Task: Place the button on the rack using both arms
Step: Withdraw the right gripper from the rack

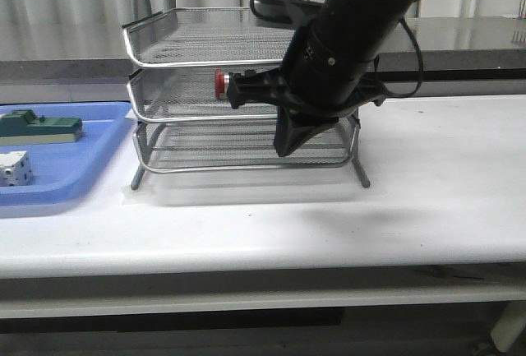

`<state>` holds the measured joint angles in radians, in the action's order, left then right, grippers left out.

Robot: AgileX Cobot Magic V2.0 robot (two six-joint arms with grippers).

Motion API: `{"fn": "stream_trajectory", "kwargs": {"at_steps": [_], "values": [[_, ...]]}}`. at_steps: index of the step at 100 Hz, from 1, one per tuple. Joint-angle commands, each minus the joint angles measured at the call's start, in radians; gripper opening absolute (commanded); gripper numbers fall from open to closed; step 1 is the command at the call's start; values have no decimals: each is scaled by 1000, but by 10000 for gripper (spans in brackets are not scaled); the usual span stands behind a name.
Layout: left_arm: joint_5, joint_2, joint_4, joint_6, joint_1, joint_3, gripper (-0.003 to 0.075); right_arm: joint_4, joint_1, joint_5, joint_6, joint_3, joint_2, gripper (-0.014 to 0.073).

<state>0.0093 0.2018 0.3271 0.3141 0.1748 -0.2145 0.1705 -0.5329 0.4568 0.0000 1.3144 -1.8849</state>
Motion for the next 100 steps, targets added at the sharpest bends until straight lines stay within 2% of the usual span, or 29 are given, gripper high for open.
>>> {"fn": "stream_trajectory", "kwargs": {"at_steps": [1, 21, 30, 58, 85, 100], "values": [[-77, 7, 6, -10, -2, -29, -21, -4, 5, 23, -8, 30, 104, -57], [-77, 7, 6, -10, -2, -29, -21, -27, 6, 66, 0, -11, 223, -57], [-77, 7, 6, -10, -2, -29, -21, -78, 12, 67, 29, -59, 299, -57], [-77, 7, 6, -10, -2, -29, -21, -323, 85, 88, 230, -258, 571, -57], [-77, 7, 6, -10, -2, -29, -21, -595, 138, 156, 481, -430, 871, -57], [-77, 7, 6, -10, -2, -29, -21, -668, 138, 212, 567, -495, 1028, -57]]}}
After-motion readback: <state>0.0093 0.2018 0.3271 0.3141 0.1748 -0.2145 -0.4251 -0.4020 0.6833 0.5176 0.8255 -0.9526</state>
